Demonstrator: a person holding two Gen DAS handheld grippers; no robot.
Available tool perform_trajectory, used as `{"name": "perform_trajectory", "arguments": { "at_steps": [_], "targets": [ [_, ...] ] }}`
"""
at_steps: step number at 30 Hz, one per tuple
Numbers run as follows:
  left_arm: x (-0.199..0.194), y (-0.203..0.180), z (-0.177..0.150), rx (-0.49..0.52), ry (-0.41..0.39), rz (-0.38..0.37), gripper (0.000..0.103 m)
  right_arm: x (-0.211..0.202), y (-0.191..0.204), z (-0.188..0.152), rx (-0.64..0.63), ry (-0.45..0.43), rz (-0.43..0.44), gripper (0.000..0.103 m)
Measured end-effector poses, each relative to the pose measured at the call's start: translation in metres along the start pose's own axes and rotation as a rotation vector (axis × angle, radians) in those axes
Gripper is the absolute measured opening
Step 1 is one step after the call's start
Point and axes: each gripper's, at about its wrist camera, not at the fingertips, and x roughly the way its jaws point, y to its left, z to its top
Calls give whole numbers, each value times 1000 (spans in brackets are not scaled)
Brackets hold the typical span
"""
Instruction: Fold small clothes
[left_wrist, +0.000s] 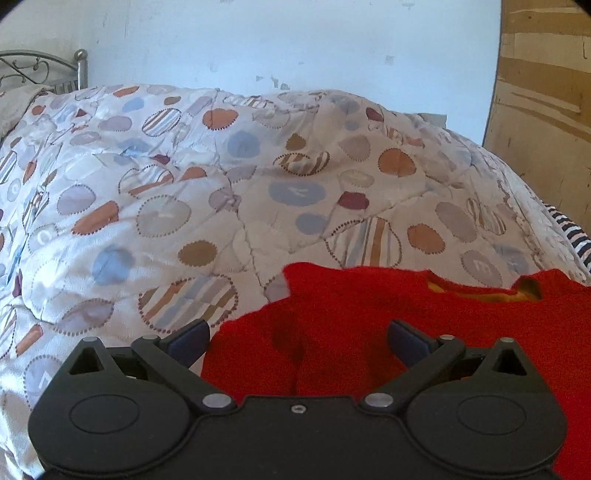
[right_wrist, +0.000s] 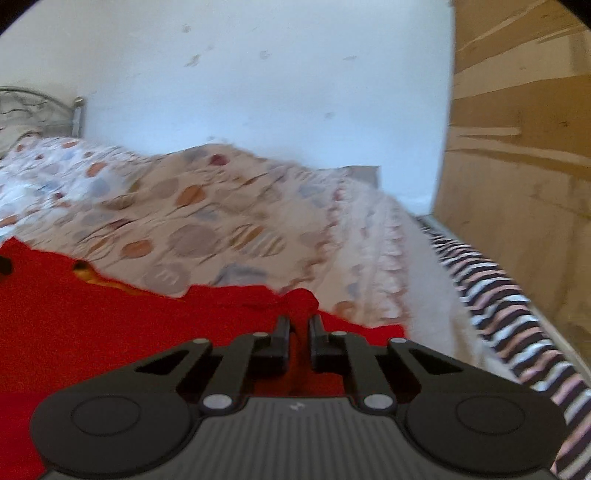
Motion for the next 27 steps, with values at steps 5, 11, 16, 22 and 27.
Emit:
{"name": "perform_trajectory", "arguments": {
  "at_steps": [5, 11, 16, 22, 27],
  "targets": [
    [21, -1, -4, -9, 10, 48, 103, 24, 5, -9, -49, 74, -43, 12],
    [37, 15, -21, -110, -1, 9, 103, 30, 19, -20, -134, 63, -100, 17],
    [37, 15, -23, -102, -6, 9, 103, 29, 23, -23, -159, 53, -120, 31],
    [5, 8, -5, -102, 34, 67, 102, 3, 1, -10, -68, 29, -124, 103],
    [-44, 11, 6, -122, 7, 70, 102, -40, 5, 1, -94, 31, -229, 103]
  ]
}}
